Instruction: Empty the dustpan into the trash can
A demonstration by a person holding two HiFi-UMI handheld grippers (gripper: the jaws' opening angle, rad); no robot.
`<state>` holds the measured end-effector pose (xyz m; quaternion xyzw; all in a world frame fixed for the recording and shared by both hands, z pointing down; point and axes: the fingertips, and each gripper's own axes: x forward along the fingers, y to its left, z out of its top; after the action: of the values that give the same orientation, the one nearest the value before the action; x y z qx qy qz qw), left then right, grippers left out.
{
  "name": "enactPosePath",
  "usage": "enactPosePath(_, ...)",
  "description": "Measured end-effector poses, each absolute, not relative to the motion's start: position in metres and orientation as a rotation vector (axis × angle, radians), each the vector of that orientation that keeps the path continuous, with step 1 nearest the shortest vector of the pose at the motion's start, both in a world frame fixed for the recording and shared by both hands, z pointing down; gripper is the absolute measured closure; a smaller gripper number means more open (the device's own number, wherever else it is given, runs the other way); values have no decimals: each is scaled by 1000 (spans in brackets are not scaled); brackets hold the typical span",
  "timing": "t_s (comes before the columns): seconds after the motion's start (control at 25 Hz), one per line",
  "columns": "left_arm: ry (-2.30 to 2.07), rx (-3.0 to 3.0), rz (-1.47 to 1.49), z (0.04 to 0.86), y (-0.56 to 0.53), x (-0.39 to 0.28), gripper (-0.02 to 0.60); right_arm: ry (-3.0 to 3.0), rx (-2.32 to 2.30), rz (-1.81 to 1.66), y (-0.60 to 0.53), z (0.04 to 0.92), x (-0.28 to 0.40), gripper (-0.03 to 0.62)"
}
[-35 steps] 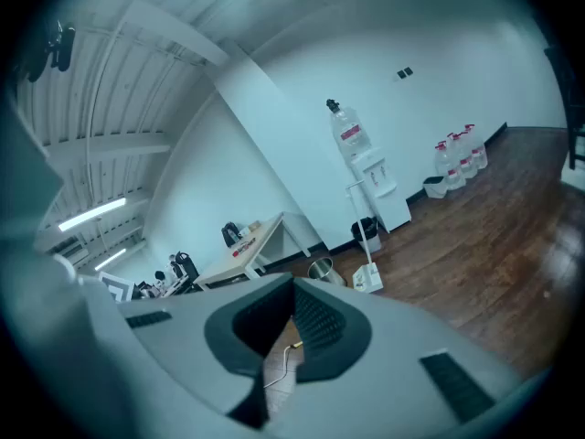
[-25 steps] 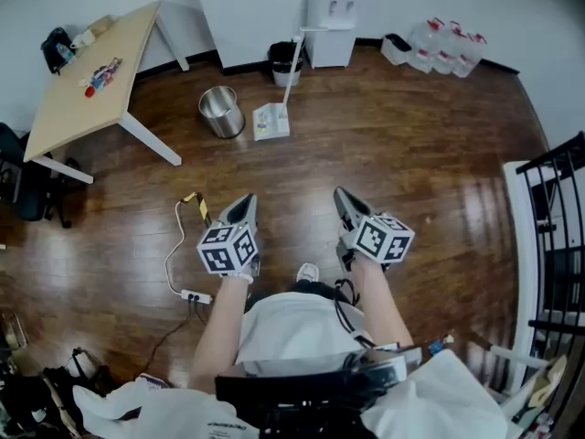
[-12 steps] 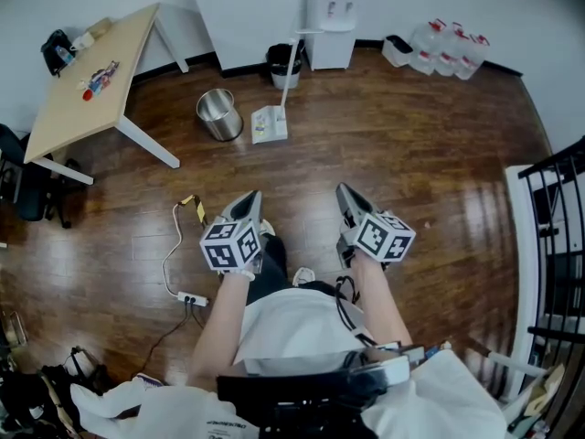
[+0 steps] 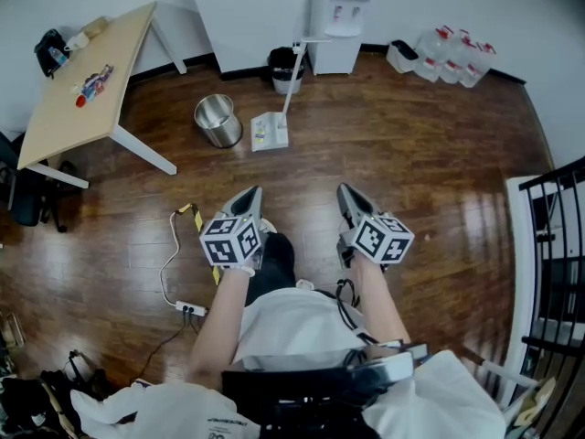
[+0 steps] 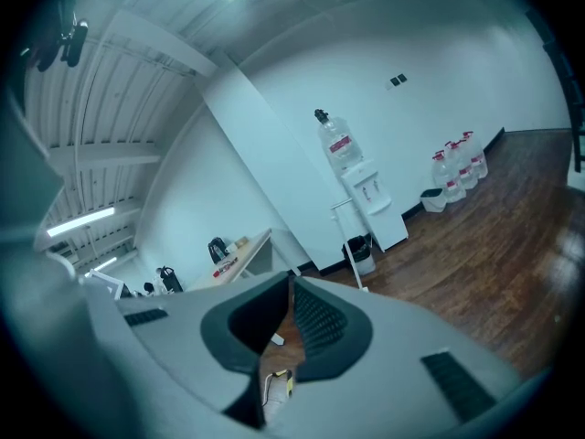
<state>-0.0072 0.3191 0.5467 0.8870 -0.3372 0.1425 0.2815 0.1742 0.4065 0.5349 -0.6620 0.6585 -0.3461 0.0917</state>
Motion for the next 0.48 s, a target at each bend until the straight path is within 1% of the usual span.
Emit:
enactPosePath(0.24,-886,2359,395,552,248,7,586,1936,-1978,-1039,333,538,185,553)
enactPosePath(0.32,-868,2358,400,553,223,11,586,1933,-1976,-1035,305,534,186,536)
enactPosePath(0.48,-855,2352,390,549,171,14,586,1927,-2001,-1015,254,524,193,535)
